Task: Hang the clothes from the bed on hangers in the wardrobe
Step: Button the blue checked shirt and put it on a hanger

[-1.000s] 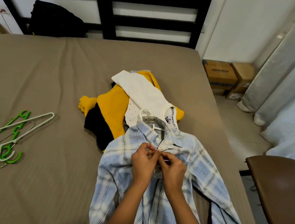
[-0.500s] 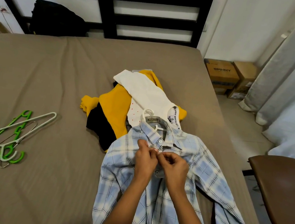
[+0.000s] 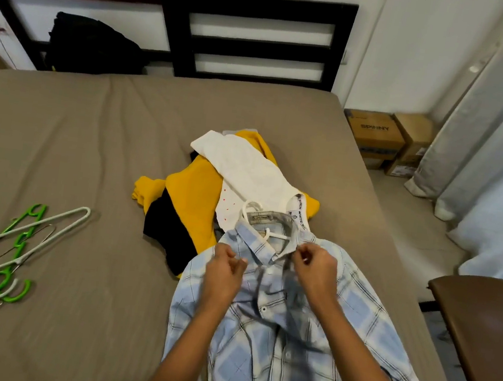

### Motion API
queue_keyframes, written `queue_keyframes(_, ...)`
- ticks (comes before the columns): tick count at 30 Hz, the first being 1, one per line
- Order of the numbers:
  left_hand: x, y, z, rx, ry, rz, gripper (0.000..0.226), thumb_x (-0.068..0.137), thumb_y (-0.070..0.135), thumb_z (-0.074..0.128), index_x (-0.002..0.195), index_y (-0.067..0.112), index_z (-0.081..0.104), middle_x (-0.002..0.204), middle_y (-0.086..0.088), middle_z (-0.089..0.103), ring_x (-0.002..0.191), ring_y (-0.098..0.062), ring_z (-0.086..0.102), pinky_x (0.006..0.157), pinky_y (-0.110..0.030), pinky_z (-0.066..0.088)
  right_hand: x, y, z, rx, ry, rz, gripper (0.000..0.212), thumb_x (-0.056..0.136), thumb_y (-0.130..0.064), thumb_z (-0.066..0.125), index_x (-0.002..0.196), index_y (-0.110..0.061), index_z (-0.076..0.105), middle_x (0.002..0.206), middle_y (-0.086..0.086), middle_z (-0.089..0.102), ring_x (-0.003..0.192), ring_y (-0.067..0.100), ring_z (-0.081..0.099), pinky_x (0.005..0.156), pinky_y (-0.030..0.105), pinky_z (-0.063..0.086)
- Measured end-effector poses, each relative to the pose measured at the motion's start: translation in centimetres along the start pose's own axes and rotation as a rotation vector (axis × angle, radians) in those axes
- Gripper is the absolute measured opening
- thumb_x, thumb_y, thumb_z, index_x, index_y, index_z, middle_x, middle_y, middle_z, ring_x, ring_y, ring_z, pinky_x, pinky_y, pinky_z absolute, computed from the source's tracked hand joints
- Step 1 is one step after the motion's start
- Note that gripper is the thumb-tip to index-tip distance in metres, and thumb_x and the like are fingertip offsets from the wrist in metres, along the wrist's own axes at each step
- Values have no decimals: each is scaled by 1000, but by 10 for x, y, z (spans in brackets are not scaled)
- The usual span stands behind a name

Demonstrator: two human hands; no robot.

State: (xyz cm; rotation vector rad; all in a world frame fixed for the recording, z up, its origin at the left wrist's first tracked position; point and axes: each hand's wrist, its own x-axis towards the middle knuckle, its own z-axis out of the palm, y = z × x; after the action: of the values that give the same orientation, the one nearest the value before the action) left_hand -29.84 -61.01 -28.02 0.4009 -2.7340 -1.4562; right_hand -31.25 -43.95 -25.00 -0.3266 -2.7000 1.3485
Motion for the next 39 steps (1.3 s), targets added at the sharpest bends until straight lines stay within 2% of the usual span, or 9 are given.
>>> queue_keyframes(3, 34, -17, -15, 241, 107, 125, 30, 90, 22, 62, 114, 7, 51, 107, -11, 55, 102, -29, 50, 78, -35, 38, 51, -5, 12, -194, 23, -338, 13, 88, -7, 58, 98, -6, 65, 94, 11, 62, 83, 24, 56, 71, 28, 44)
queue_keyframes(7, 57, -39, -4, 422, -158, 81, 40, 93, 22, 57, 129, 10, 45, 128, -12, 55, 117, -31, 52, 91, -38, 45, 87, -4, 48, -715, -261, -422, 33, 92, -21, 48, 124, -16, 55, 128, 8, 52, 119, 31, 38, 96, 39, 32)
queue_keyframes(13, 45, -39, -4, 732, -147, 184, 21, 99, 21, 41, 118, 14, 46, 117, -8, 58, 106, -28, 56, 79, -36, 45, 79, -13, 61, -1039, -357, -343, 37, 92, -26, 44, 128, -23, 49, 129, 5, 56, 133, 29, 25, 104, 49, 18)
queue_keyframes(17, 25, -22, -33, 697, 22, 502, 44, 63, 16, 85, 91, 23, 52, 79, 4, 61, 61, -19, 60, 43, -28, 41, 75, -38, 19, -1082, -479, -398, 30, 90, -32, 47, 117, -26, 59, 124, 0, 56, 131, 29, 25, 105, 53, 15)
queue_keyframes(22, -5, 22, -93, 595, 192, 770, 22, 86, 23, 49, 107, 23, 54, 93, 7, 61, 76, -15, 55, 56, -26, 47, 63, -93, -82, -791, -467, -491, 23, 88, -46, 53, 97, -33, 69, 106, -11, 63, 122, 11, 40, 109, 46, 10)
queue_keyframes(27, -23, 106, -172, 704, 528, 1093, 34, 103, 16, 20, 111, 11, 52, 91, -4, 58, 72, -21, 49, 64, -29, 40, 38, -168, -177, -116, -398, -403, 11, 75, -31, 74, 66, -30, 68, 88, -5, 62, 95, 19, 57, 93, 43, 45)
queue_keyframes(32, -53, 187, -254, 813, 703, 1340, 37, 82, 1, 41, 118, 6, 49, 106, -8, 50, 86, -24, 47, 75, -32, 42, 6, -249, -257, 43, -598, -316, 18, 71, -27, 71, 81, -13, 74, 85, 14, 64, 81, 27, 55, 78, 38, 44)
queue_keyframes(35, -66, 227, -300, 786, 617, 1305, 33, 78, 8, 42, 110, 11, 49, 101, -7, 51, 86, -23, 48, 76, -31, 39, -19, -294, -291, -14, -620, -356, 13, 80, -17, 71, 87, -7, 71, 74, 10, 60, 64, 15, 51, 57, 22, 40)
queue_keyframes(39, -92, 289, -345, 636, 89, 824, 44, 82, 59, 36, 97, 21, 51, 89, 2, 52, 83, -21, 55, 71, -32, 41, -49, -339, -315, 124, -532, -448, 5, 84, -4, 66, 79, -3, 69, 68, 1, 64, 64, 7, 57, 61, 17, 45)
